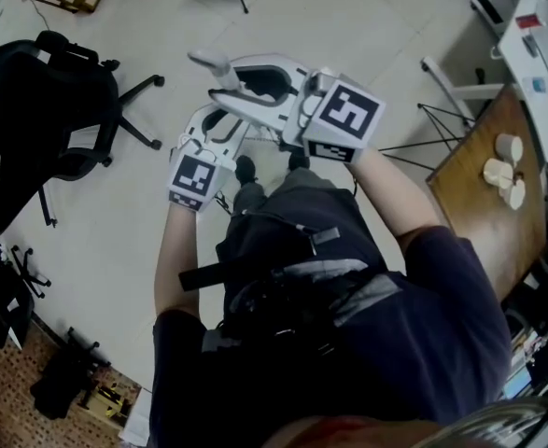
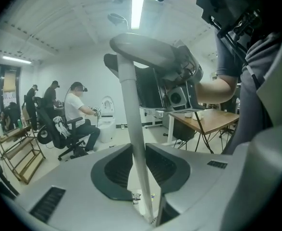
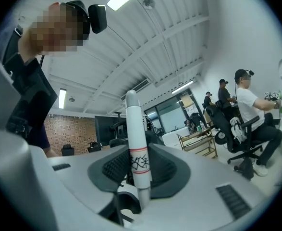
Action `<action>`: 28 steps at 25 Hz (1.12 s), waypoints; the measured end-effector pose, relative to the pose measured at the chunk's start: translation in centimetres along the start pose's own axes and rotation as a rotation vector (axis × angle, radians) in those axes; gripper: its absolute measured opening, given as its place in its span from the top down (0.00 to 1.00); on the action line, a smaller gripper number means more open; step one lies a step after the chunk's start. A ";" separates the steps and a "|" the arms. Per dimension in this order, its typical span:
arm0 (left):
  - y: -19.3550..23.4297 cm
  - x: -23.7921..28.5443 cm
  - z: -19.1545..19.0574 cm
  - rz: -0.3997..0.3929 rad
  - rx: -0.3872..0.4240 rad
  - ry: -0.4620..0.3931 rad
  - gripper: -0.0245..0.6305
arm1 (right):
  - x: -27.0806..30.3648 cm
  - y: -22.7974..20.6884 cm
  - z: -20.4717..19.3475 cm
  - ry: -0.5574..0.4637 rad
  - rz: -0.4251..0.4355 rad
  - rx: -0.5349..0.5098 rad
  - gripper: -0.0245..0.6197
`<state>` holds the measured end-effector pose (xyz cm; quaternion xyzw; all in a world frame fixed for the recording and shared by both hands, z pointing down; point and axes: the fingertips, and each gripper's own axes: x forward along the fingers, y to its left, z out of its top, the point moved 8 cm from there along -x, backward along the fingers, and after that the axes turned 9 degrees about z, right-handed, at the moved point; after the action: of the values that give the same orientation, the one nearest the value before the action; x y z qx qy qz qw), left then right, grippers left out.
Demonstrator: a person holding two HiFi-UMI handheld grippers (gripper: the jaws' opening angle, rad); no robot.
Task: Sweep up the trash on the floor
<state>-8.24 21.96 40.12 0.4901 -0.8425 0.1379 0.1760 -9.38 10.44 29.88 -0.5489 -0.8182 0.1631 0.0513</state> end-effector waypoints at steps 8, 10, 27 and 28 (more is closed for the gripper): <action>1.7 0.0 -4.5 -0.148 -0.011 0.054 0.85 | 1.6 0.8 -4.1 0.079 -0.138 0.039 0.76; 2.3 -0.1 -5.7 -0.171 -0.007 0.077 0.85 | 2.4 0.9 -5.2 0.102 -0.154 0.059 0.76; 3.9 -0.4 -15.3 -0.230 -0.020 0.227 0.85 | 7.1 -0.3 -14.1 0.231 -0.197 0.196 0.75; 4.0 -0.1 -15.7 -0.228 -0.015 0.242 0.85 | 7.0 -0.6 -14.5 0.228 -0.197 0.203 0.75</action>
<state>-9.17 30.30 53.95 0.5611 -0.7549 0.1689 0.2944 -8.79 19.70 43.08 -0.4730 -0.8362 0.1758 0.2148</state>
